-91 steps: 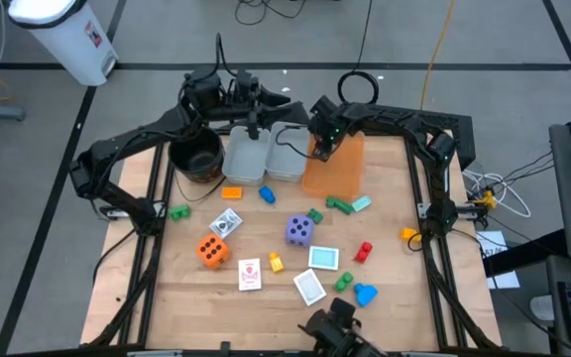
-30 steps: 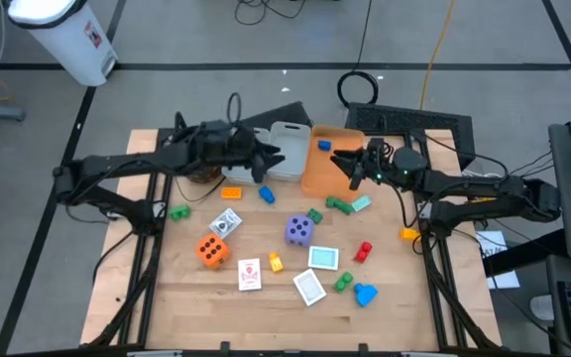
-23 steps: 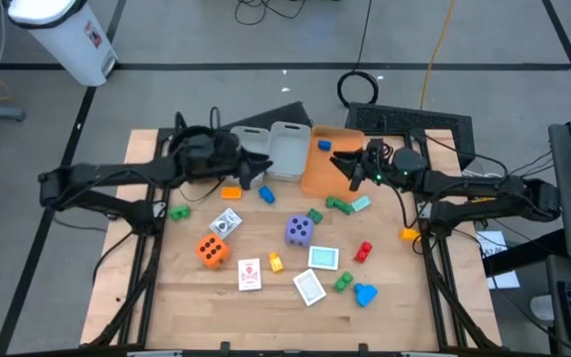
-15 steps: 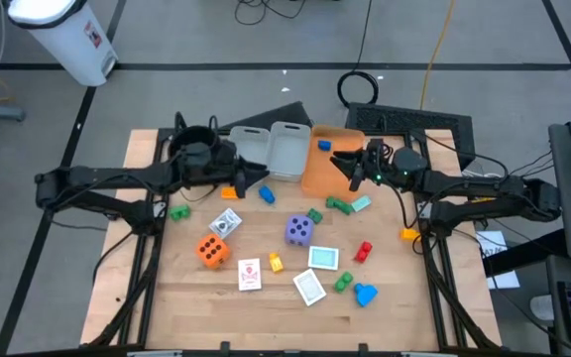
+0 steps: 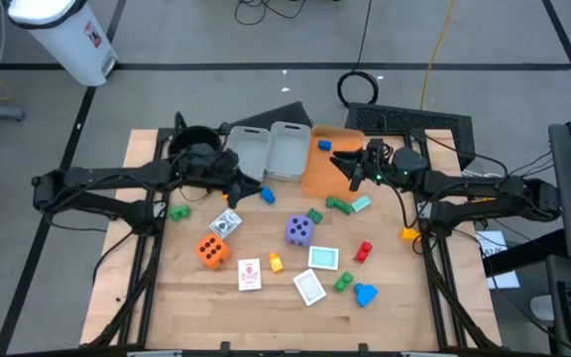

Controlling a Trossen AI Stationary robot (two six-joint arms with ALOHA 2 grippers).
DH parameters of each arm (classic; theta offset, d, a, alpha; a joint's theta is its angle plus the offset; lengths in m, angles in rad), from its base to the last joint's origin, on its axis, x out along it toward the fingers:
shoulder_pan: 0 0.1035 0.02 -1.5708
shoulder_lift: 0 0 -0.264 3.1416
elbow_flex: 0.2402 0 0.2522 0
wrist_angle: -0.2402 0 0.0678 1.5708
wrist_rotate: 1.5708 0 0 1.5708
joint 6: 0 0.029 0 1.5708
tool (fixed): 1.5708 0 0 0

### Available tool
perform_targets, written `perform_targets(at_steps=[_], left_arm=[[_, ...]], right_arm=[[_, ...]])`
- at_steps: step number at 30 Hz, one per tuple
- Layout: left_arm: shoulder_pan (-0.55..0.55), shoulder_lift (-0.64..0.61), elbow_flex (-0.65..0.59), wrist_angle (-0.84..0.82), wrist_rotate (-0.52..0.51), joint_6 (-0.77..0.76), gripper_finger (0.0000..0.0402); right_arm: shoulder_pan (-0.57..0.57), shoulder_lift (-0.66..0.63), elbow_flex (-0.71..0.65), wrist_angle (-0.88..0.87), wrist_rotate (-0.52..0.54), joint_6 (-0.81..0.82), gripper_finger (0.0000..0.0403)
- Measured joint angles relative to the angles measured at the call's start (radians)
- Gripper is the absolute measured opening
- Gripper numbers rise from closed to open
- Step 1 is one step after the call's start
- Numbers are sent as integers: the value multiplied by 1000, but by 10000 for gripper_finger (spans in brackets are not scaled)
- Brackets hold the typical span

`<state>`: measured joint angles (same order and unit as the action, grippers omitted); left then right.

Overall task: Pick & Place Toys
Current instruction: Put the top light green game piece into the orange bin

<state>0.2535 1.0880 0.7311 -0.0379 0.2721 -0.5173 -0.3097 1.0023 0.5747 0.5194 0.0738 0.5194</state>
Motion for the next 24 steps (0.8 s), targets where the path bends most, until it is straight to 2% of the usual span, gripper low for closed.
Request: perform_targets(at_steps=[4, 9, 15, 19, 24], left_arm=[[6, -69, 0, -252, 107, 11, 157], [6, -170, 0, -572, 120, 15, 157], [7, -239, 20, -901, -8, -44, 156], [7, -238, 89, -1101, -111, -84, 156], [7, -209, 170, -1296, -214, -222, 156]], right_arm=[[0, 0, 0, 0, 0, -5, 140], [0, 0, 0, -5, 0, -7, 139], [0, 0, 0, -48, 0, -7, 139], [0, 0, 0, -55, 0, -7, 139], [0, 0, 0, -54, 0, -8, 139]])
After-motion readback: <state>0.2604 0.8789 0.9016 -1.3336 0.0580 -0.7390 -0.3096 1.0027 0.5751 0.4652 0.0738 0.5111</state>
